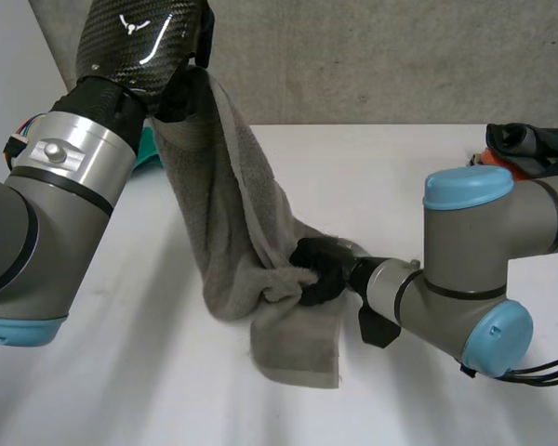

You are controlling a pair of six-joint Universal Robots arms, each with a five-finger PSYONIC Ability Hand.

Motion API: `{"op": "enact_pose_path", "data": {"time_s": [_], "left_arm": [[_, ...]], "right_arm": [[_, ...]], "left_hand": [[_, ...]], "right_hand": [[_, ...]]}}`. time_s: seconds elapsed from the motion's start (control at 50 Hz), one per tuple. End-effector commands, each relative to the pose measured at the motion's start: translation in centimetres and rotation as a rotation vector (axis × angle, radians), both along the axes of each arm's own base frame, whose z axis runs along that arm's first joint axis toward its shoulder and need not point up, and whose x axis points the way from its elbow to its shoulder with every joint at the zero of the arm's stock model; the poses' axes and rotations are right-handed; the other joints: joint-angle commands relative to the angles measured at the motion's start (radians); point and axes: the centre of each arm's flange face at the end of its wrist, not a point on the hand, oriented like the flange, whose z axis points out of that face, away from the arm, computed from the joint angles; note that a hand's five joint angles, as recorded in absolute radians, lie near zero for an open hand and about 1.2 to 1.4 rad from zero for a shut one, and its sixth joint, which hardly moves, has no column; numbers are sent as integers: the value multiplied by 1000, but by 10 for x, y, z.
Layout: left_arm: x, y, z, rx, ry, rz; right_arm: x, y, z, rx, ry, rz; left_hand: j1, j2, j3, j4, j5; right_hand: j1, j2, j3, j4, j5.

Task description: Fold the laundry.

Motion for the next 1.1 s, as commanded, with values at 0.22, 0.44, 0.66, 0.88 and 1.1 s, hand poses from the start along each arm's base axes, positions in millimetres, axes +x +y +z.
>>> {"op": "enact_pose_path", "data": {"time_s": [0.22,0.44,0.66,0.88,1.1], "left_arm": [[39,-17,31,-27,52,177],[14,-37,-48,237,-73,138],[11,-42,-56,264,-77,158],[12,-39,-51,259,-58,178],[12,-36,-46,260,-35,166]], "right_arm": [[-72,-63,164,-925,374,-198],[-35,-148,87,-1177,323,-265],[-55,-131,76,-967,480,-342],[-96,-25,51,-503,716,-117],[-93,1,1,-438,590,-31]], "left_hand": [[257,198,203,199,234],[257,198,203,199,234],[257,198,203,199,234],[257,198,203,199,234],[257,198,203,199,234]], "right_hand": [[295,219,219,210,259],[130,54,54,45,95],[-927,-1003,-1003,-1012,-962],[-905,-981,-981,-990,-940],[-679,-755,-755,-764,-715]]}}
